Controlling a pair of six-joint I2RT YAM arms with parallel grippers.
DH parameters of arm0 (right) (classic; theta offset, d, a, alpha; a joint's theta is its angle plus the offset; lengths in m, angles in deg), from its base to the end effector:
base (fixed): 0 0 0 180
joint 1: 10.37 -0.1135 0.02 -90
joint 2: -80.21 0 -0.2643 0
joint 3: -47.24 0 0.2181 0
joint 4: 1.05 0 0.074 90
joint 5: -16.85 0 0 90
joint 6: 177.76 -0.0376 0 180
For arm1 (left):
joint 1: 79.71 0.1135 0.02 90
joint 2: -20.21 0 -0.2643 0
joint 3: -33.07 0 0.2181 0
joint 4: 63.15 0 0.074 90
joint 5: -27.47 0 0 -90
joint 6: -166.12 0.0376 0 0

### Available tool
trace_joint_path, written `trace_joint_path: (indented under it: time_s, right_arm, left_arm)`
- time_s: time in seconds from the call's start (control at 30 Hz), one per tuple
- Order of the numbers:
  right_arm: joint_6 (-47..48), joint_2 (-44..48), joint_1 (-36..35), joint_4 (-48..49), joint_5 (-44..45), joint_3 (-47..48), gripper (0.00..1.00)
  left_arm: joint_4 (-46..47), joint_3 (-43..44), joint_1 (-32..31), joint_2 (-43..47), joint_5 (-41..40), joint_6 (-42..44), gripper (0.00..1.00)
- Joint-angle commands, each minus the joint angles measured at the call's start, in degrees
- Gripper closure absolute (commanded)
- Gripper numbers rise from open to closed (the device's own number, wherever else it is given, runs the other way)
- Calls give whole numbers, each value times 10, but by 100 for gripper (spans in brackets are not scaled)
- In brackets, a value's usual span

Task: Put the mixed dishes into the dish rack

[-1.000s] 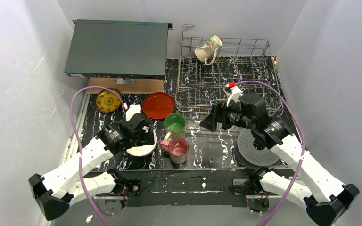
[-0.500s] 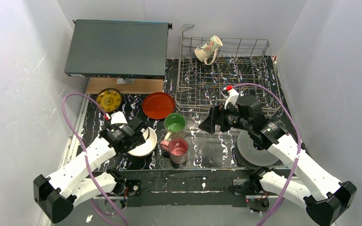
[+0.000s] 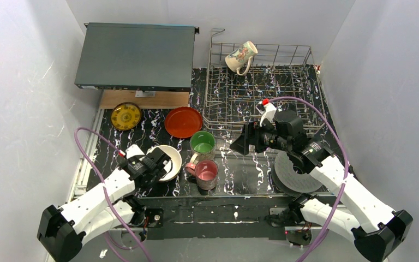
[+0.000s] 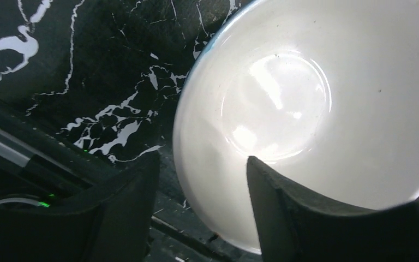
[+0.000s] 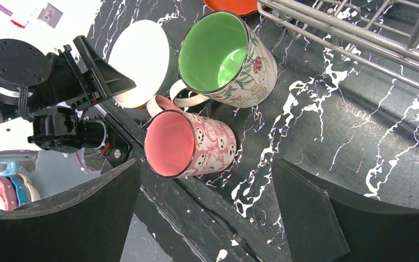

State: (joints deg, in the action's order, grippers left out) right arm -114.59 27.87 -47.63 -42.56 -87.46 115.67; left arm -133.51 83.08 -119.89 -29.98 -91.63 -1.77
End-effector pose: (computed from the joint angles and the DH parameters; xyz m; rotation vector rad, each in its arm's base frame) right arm 0.1279 0.1090 0.3358 -0.3616 2.1043 0.9401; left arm 0.0916 -0.0534 0.2151 -0.9267 2.3642 -0.0342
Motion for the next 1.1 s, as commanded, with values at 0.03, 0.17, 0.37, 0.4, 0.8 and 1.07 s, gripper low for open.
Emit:
trace_joint_path:
  time_s: [0.03,0.17,0.37,0.4,0.8,1.07]
  right_arm:
    - [-5,7,-3,21,0,-2,2]
    - [-7,5,-3,23,1,-7,2]
    - [-7,-1,-2,21,5,-4,2]
    - [-7,-2,-3,21,5,-3,2]
    - [-10,-3,-3,20,7,-2,2]
    - [-7,-5,-2,12,13,3,2]
  left_arm:
    - [33,-32,4,0,-33,-63,50]
    - [77,-57,3,10,-35,-65,56]
    - [94,-69,4,-6,-24,-68,62]
    - [92,-69,4,-8,-25,-68,66]
    - [13,-44,4,68,-54,-67,100]
    - [-60,77,4,162,-122,28,100]
